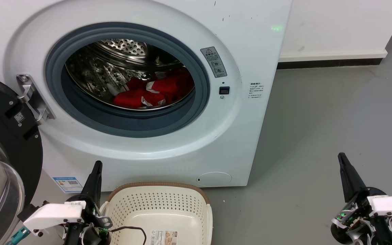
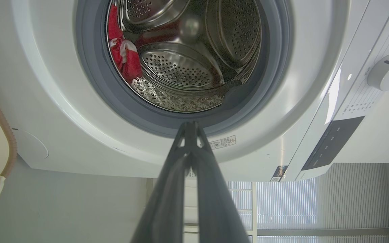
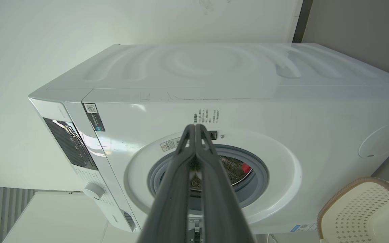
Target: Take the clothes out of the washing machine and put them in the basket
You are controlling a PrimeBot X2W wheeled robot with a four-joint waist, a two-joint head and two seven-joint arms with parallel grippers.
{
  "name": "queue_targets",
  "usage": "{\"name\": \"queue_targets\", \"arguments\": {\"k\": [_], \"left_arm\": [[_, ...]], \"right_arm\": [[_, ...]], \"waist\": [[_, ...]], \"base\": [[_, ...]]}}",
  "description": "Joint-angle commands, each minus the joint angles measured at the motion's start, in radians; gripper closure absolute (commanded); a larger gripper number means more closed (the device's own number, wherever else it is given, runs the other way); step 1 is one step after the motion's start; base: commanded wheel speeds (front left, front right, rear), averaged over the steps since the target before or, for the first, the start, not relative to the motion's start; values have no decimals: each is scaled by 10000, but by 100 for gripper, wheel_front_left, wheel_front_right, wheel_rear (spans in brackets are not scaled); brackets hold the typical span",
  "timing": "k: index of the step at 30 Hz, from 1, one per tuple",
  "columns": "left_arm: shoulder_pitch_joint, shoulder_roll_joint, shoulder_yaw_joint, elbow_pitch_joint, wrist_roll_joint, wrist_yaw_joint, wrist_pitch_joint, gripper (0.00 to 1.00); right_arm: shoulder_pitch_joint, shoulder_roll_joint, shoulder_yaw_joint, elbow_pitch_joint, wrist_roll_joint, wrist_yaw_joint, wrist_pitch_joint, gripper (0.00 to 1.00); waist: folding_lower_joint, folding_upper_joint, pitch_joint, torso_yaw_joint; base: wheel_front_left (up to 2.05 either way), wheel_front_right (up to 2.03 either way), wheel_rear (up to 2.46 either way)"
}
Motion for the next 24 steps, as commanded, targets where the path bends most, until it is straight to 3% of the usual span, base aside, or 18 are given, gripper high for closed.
{"name": "queue_targets", "arguments": {"k": [1,21,22,24], "left_arm": [[-53,-2,25,-19,0,-38,21,100],[-53,-2,25,-19,-1,-38,20,100],[0,0,0,-1,2,0,-1,0],[73,-10,-23,128,1,4,-25,0]], "right_arm": [[-128,36,4,16,-44,-3,6,100],[-128,37,5,16,-44,-3,6,100],[0,0,0,-1,0,0,-1,0],[77,4,12,123,1,0,-6,0]], "waist": [[-1,0,0,0],[-1,0,0,0],[0,0,0,0],[0,0,0,0]], "base": [[0,0,0],[0,0,0],[0,0,0],[0,0,0]]}}
